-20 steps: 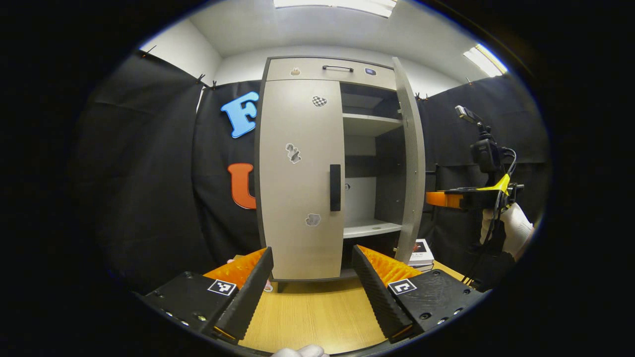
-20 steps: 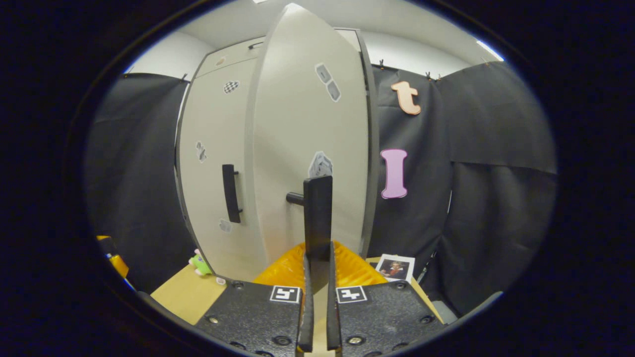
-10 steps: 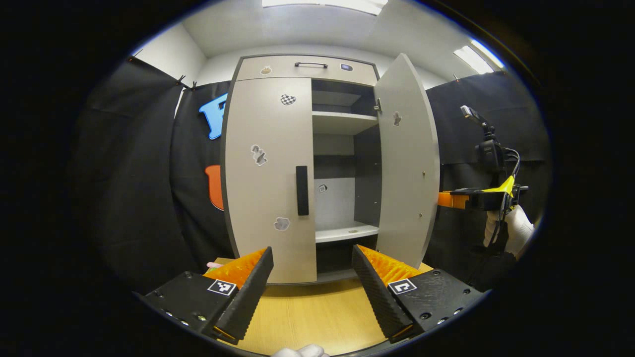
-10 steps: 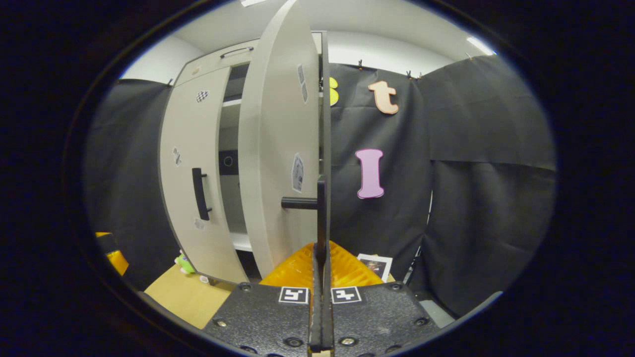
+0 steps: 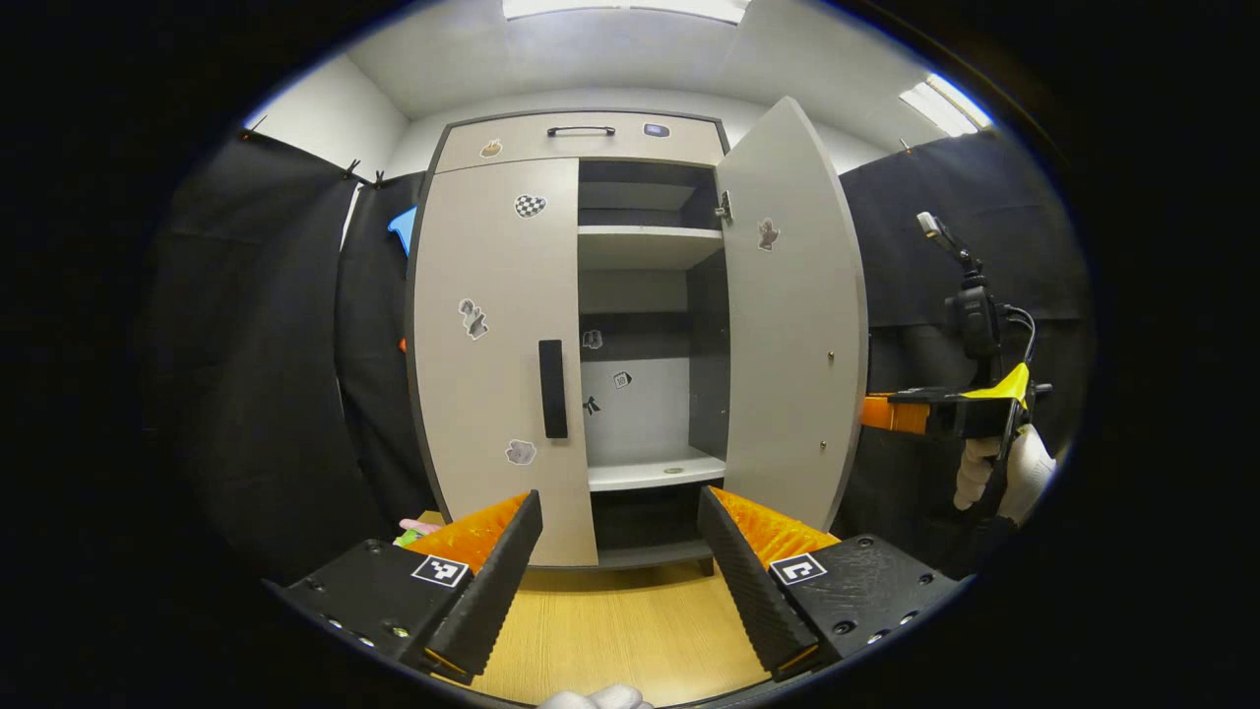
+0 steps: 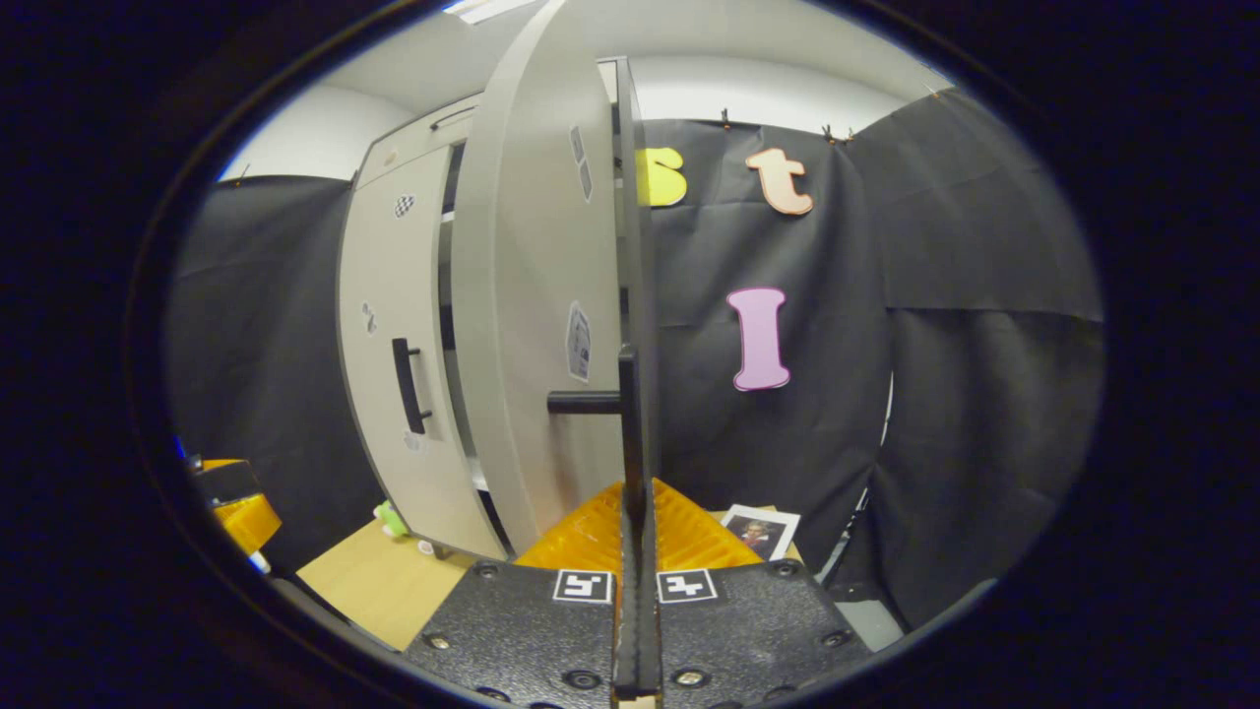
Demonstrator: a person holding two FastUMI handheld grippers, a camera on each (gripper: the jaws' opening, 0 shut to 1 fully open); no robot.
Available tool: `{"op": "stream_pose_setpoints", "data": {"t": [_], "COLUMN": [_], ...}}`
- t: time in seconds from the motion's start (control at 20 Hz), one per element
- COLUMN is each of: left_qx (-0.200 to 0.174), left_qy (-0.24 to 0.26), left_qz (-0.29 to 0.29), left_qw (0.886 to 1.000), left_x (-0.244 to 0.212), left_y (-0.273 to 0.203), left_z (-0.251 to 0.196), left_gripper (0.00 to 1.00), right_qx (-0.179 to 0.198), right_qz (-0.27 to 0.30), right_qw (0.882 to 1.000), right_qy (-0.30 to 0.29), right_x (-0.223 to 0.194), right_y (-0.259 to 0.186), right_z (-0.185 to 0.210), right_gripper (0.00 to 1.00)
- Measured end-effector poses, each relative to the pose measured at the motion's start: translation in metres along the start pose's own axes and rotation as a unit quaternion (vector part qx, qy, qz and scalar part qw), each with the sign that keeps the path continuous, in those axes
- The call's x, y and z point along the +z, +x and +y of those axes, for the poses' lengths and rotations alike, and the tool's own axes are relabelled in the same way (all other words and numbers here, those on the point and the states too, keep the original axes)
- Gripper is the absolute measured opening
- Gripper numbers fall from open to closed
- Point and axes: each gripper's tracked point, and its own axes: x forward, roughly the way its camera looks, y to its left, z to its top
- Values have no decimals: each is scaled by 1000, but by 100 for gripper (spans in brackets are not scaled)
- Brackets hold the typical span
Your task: Open the right door of the double-door shoe cabinet with the right hand, and open the left door with the left hand.
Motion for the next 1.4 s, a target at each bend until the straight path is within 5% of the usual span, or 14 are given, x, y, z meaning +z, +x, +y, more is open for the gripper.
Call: {"op": "stream_pose_setpoints", "data": {"t": [0.35, 0.85, 0.95, 1.2, 1.4], "left_qx": [51, 74, 76, 79, 69], "left_qy": [0, 9, 10, 14, 9], "left_qz": [2, -7, -9, -10, -10], "left_qw": [999, 997, 997, 997, 998], "left_x": [3, 10, 12, 10, 9], "left_y": [-8, -18, -17, -4, 11], "left_z": [-2, 31, 44, 78, 100], "left_gripper": [95, 95, 96, 96, 96], "right_qx": [29, 1, -11, -49, -60], "right_qz": [4, -8, -14, -50, -60], "right_qw": [1000, 1000, 1000, 998, 996], "right_qy": [1, -3, 1, 11, 14], "right_x": [1, 11, 18, 41, 39], "right_y": [0, -16, -28, -63, -77], "right_z": [0, -3, -6, 1, 30], "right_gripper": [4, 8, 18, 77, 92]}}
